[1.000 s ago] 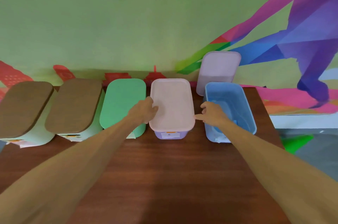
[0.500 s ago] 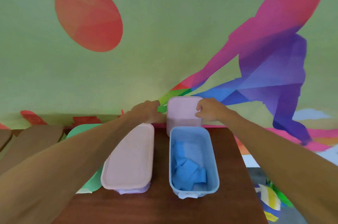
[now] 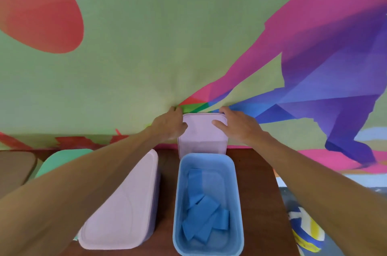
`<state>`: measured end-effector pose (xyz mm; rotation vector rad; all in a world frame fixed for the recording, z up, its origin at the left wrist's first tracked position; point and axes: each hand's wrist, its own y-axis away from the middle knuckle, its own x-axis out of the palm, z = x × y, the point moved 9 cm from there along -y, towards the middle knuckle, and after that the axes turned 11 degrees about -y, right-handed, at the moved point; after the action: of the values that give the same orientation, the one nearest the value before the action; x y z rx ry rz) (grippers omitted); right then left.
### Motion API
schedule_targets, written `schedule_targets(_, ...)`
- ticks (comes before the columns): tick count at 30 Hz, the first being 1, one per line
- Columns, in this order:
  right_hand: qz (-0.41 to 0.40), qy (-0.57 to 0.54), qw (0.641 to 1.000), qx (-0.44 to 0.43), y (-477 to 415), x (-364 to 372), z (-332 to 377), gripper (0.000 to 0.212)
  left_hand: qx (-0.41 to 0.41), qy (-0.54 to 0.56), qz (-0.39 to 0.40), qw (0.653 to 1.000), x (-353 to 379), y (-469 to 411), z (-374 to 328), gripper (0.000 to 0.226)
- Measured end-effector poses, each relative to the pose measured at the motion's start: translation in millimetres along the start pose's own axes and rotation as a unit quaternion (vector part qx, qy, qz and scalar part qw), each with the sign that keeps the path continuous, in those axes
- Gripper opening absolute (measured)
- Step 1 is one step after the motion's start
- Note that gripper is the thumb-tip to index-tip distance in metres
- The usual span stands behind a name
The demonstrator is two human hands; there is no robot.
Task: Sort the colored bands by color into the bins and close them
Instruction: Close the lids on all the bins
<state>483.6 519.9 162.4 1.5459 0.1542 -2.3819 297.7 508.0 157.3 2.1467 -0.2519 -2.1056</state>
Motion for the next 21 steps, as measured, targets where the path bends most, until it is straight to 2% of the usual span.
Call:
schedule_targets(5, -0.057, -0.063, 0.996, -0.006, 0.4, 8.7, -5.3, 0.035, -0.019, 0.086, 0.019, 0.996, 19.9, -0.8, 8.4, 0.055)
schedule_targets(9, -0.041, -0.140, 0.986, 0.077, 1.6, 11.5, -18.0, 0.043, -0.044, 0.061, 0.065, 0.995, 41.4, 15.9, 5.8, 0.066)
schedule_targets(12, -0.005, -0.124, 0.985, 0.118, 14.6, 19.2, -28.4, 0.051, -0.041, 0.073, 0.052, 0.995, 42.4, 32.8, -2.6, 0.056)
schedule_targets(14, 0.014, -0.116, 0.985, 0.126, 27.4, 27.3, -28.2, 0.049, -0.050, 0.093, 0.057, 0.993, 44.4, 47.0, -7.0, 0.046)
schedule_targets(18, 0.021, -0.129, 0.982, 0.133, 55.2, 27.3, -19.8, 0.042, -0.060, 0.235, 0.049, 0.969, 50.3, 73.3, -6.4, 0.059)
schedule_targets(21, 0.014, -0.140, 0.981, 0.136, 76.0, 25.0, -22.4, 0.042, -0.080, 0.293, 0.053, 0.951, 60.4, 92.0, -1.8, 0.061)
